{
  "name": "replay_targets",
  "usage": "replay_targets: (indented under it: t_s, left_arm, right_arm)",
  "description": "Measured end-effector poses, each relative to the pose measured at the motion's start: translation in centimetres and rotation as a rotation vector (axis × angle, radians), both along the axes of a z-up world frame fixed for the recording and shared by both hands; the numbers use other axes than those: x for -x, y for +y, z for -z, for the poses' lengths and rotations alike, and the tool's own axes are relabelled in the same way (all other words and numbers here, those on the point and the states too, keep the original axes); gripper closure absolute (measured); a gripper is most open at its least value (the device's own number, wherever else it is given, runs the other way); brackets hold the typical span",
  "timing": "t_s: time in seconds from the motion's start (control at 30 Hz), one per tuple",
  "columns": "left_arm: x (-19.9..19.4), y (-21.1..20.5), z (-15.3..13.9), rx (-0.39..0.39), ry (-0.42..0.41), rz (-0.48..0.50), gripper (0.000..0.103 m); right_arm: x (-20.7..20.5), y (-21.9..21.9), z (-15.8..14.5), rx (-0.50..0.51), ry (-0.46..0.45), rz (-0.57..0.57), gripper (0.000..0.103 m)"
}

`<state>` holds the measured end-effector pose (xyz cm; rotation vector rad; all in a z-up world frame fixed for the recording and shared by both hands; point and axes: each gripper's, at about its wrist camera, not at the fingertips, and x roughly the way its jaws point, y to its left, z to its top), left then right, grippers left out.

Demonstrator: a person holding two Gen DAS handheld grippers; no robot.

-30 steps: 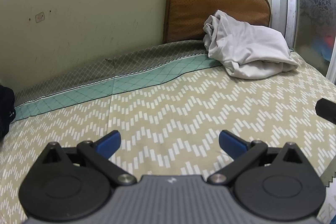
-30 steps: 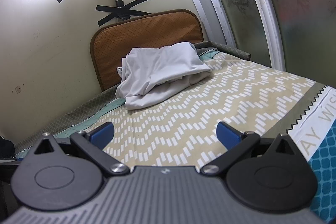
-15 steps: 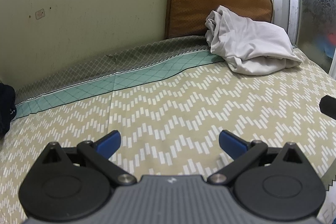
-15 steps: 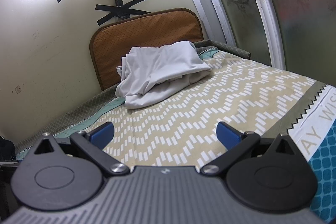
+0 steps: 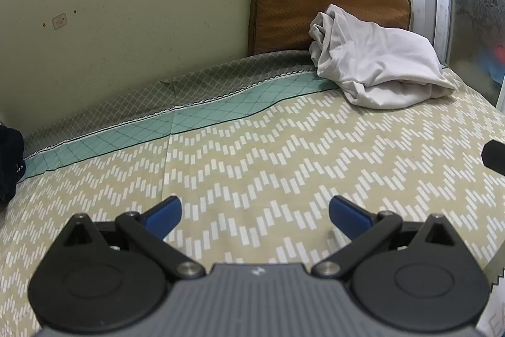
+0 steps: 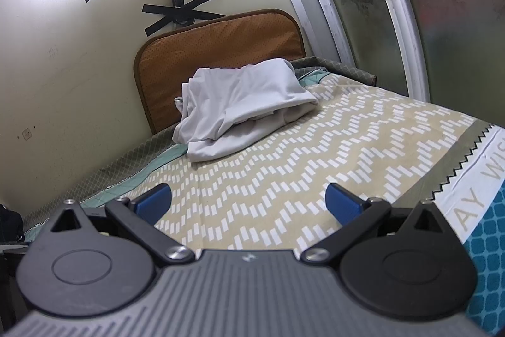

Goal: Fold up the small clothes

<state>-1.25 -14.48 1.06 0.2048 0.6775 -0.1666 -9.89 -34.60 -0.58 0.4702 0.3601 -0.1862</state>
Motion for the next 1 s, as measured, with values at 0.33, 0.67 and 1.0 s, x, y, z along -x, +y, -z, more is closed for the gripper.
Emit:
replay_targets:
  t_s: [0.33, 0.67, 1.0]
  left_arm:
    - [0.01, -0.08, 0.09, -0.005, 0.002, 0.003, 0.0]
    - [-0.01, -0.12, 0.16, -0.01, 0.006, 0.006, 0.0]
    - [-0.01, -0.17, 0.19, -0.016, 0.01, 0.013, 0.0]
  right_arm:
    - [-0.18, -0.12, 0.03, -0.01, 0.011, -0.003, 0.0]
    - [-0.18, -0.13, 0.05, -0.012, 0.011, -0.004, 0.0]
    - [-0.11, -0.17, -0.03, -0.014, 0.009, -0.003, 0.0]
